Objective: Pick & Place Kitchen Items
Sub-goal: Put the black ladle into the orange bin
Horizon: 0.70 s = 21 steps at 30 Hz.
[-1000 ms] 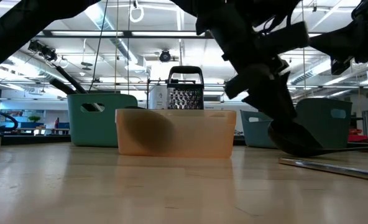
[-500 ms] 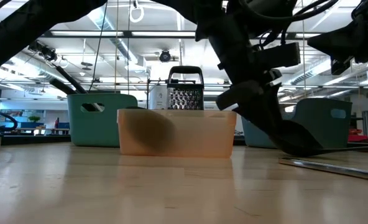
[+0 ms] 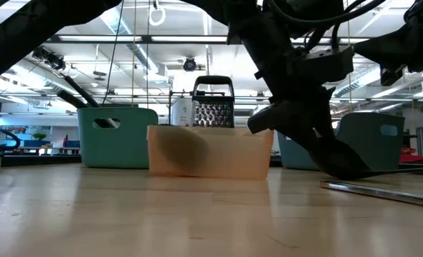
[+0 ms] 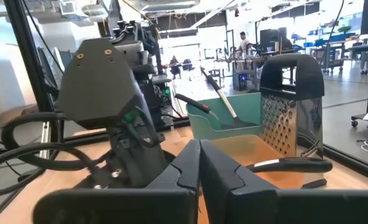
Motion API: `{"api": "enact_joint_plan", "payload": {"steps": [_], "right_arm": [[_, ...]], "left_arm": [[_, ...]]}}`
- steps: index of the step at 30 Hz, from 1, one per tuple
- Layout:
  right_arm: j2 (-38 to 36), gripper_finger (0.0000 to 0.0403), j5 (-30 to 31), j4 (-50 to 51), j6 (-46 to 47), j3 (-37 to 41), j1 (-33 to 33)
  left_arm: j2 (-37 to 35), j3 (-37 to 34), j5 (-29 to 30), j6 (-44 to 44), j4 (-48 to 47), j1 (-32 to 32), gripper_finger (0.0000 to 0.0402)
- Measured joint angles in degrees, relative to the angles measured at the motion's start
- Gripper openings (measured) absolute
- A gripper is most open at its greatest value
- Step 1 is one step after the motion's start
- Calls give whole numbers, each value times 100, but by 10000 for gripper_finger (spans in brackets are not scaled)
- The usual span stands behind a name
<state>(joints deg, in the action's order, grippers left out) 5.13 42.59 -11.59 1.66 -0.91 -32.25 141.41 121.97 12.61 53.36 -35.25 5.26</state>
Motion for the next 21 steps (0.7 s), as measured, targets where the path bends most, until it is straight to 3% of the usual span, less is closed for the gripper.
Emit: {"api": "enact_joint_plan", "payload": {"steps": [6, 21], "right_arm": [[0, 16, 0, 1, -4, 0, 0], [2, 16, 0, -31, 2, 0, 0]], "left_arm": [[39, -13, 489, 306, 140, 192, 210], [380, -24, 842, 516, 227, 131, 164]]}}
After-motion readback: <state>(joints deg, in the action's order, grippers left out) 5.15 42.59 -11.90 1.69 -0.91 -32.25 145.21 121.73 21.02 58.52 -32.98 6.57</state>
